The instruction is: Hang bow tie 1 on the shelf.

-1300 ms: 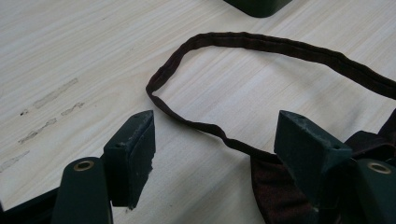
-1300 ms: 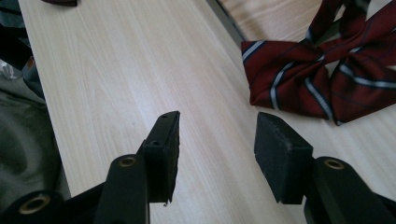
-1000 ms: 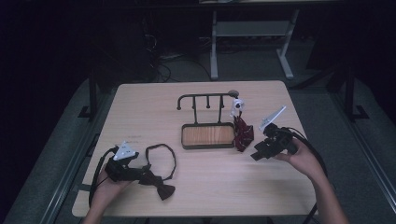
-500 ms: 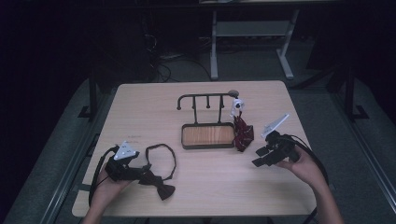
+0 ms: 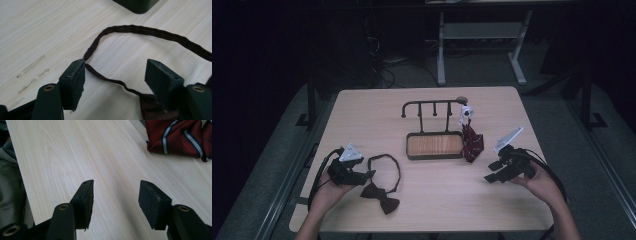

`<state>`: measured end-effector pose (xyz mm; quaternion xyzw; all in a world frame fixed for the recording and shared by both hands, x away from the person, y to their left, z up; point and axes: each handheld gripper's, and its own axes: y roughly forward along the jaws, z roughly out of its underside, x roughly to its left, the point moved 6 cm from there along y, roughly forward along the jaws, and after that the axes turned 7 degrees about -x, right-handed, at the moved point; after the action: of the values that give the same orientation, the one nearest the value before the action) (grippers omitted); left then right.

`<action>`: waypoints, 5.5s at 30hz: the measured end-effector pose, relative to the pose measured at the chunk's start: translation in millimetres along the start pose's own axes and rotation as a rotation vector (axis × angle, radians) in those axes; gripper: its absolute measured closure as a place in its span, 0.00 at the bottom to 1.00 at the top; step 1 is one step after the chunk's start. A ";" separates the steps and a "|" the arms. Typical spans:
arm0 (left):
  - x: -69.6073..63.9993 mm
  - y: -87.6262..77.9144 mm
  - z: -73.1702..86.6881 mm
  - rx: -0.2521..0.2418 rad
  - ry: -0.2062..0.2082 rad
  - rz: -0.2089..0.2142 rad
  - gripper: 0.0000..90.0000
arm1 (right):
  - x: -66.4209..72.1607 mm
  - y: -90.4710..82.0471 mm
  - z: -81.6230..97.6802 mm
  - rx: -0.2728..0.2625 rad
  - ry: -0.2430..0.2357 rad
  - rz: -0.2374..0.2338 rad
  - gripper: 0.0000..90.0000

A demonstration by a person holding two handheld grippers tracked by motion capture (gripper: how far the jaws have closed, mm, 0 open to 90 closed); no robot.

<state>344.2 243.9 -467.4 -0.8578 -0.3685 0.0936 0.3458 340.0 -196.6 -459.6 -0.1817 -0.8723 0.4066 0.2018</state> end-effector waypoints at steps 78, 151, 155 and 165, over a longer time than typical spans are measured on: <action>24.7 34.2 -38.0 0.293 0.004 0.177 1.00 | 0.0 -2.4 -1.5 -0.053 -0.009 -0.026 0.51; 1.6 -8.5 -72.9 0.274 0.106 0.263 1.00 | -1.7 -4.5 -0.6 -0.063 -0.005 -0.026 0.48; -0.4 -11.8 -78.4 0.269 0.115 0.262 1.00 | -0.7 -6.0 -0.9 -0.061 -0.013 -0.021 0.48; -3.0 -17.1 -88.0 0.270 0.130 0.287 1.00 | -0.9 -8.3 -0.7 -0.070 -0.011 -0.016 0.48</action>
<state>368.9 204.0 -391.0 -0.8516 -0.2035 0.1348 0.4638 339.9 -201.6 -452.9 -0.1794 -0.8885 0.3753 0.1940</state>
